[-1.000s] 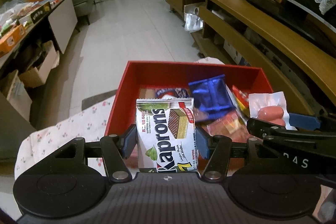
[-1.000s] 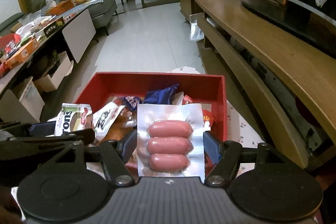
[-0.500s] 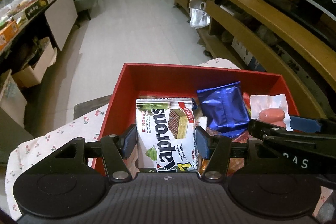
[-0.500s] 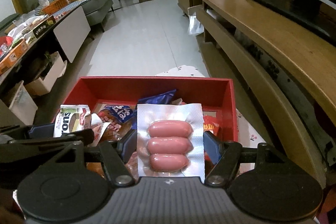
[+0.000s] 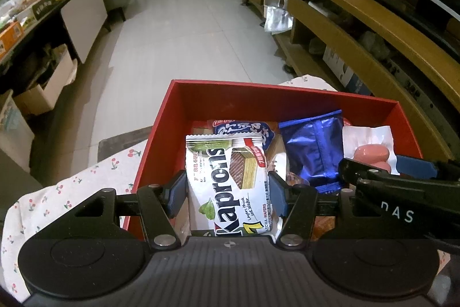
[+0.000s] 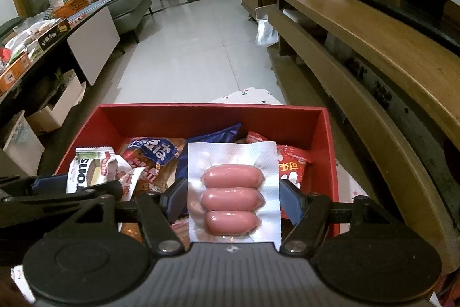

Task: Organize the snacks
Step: 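Lower the Kapron wafer and sausage pack into the red box and release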

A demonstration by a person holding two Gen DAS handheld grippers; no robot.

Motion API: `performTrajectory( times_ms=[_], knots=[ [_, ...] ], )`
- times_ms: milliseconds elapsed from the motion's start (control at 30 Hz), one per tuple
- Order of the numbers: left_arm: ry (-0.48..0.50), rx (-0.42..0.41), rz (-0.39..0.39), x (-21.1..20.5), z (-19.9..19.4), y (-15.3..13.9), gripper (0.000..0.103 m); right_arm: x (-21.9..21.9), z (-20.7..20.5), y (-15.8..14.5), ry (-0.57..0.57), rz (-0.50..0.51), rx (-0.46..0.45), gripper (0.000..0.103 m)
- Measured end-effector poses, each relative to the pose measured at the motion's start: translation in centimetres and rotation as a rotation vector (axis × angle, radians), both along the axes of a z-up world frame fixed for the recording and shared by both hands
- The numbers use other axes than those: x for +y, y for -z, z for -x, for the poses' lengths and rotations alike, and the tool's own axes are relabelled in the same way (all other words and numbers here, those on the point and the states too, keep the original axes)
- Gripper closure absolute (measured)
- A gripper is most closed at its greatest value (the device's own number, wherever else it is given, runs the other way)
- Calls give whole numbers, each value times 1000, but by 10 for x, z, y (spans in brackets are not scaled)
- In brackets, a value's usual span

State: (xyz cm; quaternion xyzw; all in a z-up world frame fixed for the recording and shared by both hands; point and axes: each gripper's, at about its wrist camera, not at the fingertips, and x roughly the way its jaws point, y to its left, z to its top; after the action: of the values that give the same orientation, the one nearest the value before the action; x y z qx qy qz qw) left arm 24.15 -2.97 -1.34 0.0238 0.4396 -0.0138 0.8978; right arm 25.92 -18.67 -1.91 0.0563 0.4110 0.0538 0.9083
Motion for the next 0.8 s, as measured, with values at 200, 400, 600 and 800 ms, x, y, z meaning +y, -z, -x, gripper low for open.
performTrajectory(
  times_ms=[200, 400, 600, 800],
  knots=[
    [1, 8, -6, -1, 1, -1, 35, 0, 0, -1, 6, -6, 6, 20],
    [-3, 3, -6, 1, 4, -5, 25, -2, 0, -2, 18, -8, 22, 21],
    [-1, -11, 9, 1, 8, -12, 21, -6, 5, -7, 20, -19, 10, 20],
    [2, -15, 18, 2, 12, -16, 19, -9, 8, -11, 27, -37, -2, 19]
  ],
)
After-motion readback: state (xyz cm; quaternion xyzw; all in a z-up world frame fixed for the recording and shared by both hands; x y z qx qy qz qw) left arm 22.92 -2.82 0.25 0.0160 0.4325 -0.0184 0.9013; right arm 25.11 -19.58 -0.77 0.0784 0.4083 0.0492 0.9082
